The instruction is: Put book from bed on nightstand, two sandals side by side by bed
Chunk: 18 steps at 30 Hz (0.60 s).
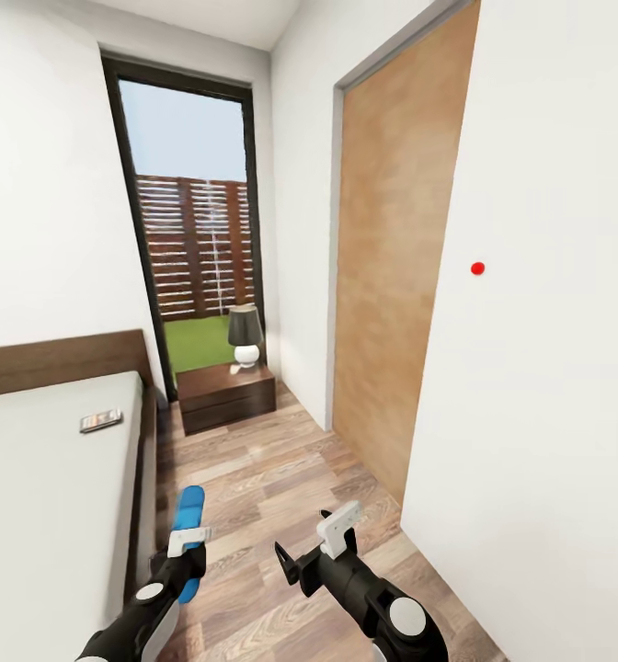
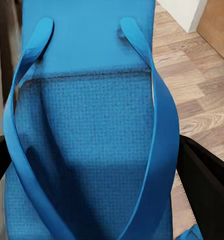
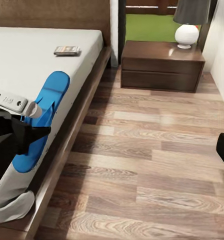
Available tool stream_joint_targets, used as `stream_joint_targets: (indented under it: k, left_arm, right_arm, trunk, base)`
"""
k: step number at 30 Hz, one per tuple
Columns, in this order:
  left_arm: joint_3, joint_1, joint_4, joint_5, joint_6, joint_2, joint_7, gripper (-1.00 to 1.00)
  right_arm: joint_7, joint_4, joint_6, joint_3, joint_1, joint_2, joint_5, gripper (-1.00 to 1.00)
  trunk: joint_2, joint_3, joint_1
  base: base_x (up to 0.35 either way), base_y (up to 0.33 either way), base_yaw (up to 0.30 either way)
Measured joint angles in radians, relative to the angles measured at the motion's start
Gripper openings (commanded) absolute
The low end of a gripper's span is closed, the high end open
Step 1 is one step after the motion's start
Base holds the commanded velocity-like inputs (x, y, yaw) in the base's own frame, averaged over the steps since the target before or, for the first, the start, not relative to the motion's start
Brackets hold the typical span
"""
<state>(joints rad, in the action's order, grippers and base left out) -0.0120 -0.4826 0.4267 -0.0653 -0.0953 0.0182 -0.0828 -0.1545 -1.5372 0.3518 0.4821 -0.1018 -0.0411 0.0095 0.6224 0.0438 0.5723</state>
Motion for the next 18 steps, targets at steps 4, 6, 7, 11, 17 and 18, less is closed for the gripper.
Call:
stream_joint_targets:
  k: [4,6,7,11,17,18]
  left_arm:
    - [0.000,0.000,0.000,0.000,0.000,0.000,0.000,-1.00]
    - [0.000,0.000,0.000,0.000,0.000,0.000,0.000,-1.00]
    - [0.000,0.000,0.000,0.000,0.000,0.000,0.000,-1.00]
    - [0.000,0.000,0.000,0.000,0.000,0.000,0.000,-1.00]
    - [0.000,0.000,0.000,0.000,0.000,0.000,0.000,-1.00]
    - [0.000,0.000,0.000,0.000,0.000,0.000,0.000,-1.00]
  right_arm:
    - [0.000,0.000,0.000,0.000,0.000,0.000,0.000,1.00]
    - [0.000,0.000,0.000,0.000,0.000,0.000,0.000,1.00]
    - [0.000,0.000,0.000,0.000,0.000,-0.001,0.000,1.00]
    - [0.000,0.001,0.000,0.000,0.000,-0.001,0.000,1.00]
    - [0.000,0.001,0.000,0.000,0.000,-0.001,0.000,1.00]
    - [0.000,0.001,0.000,0.000,0.000,-0.001,0.000,1.00]
  trunk:
    - [0.000,-0.002,0.000]
    - [0.000,-0.004,0.000]
    - [0.000,-0.004,0.000]
    - [0.000,-0.007,0.000]
    - [0.000,-0.010,0.000]
    - [0.000,-0.011,0.000]
  base:
    - [0.002,0.013,-0.254]
    - [0.030,0.075,-0.254]
    - [0.059,0.111,-0.254]
    - [0.101,0.158,-0.253]
    - [0.089,0.118,-0.239]
    - [0.031,0.038,-0.214]
